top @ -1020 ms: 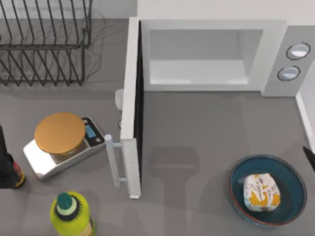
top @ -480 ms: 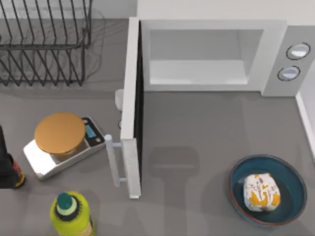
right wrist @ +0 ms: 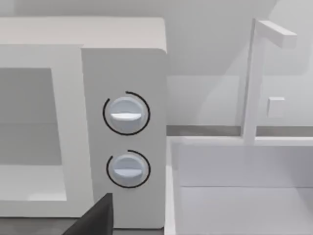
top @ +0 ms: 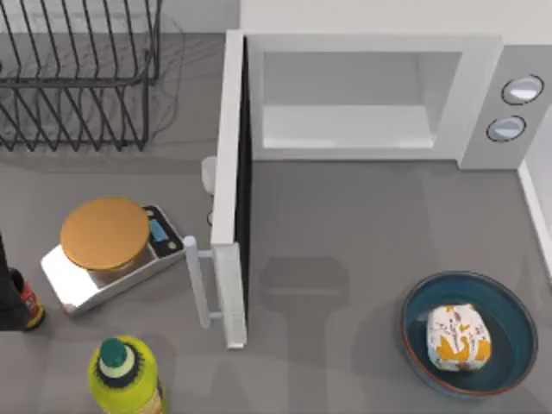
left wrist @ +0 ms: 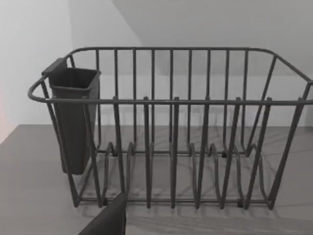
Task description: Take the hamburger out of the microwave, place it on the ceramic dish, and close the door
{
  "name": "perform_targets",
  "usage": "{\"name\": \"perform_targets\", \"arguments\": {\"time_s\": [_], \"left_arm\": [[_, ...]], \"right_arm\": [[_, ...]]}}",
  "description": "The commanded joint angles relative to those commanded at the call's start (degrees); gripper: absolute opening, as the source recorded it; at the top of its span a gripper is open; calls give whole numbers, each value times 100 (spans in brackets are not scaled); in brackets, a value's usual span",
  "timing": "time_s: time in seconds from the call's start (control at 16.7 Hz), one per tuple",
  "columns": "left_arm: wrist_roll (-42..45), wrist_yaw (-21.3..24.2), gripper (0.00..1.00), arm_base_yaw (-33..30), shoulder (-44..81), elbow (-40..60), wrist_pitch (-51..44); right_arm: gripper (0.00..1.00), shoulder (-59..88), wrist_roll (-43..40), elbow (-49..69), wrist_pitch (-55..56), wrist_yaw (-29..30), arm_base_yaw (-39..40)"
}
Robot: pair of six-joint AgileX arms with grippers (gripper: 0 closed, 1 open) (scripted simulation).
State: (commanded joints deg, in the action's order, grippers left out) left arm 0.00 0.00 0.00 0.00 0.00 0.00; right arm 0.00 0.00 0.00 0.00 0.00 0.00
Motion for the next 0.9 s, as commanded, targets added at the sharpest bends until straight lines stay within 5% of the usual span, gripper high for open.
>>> {"name": "perform_targets", "arguments": {"time_s": [0.6, 0.9], "left_arm": [[0, 0, 2, 0, 0, 0, 0], [0, 0, 0, 0, 0, 0, 0]], "right_arm": [[100, 0, 0, 0, 0, 0, 0], [100, 0, 0, 0, 0, 0, 0]]}}
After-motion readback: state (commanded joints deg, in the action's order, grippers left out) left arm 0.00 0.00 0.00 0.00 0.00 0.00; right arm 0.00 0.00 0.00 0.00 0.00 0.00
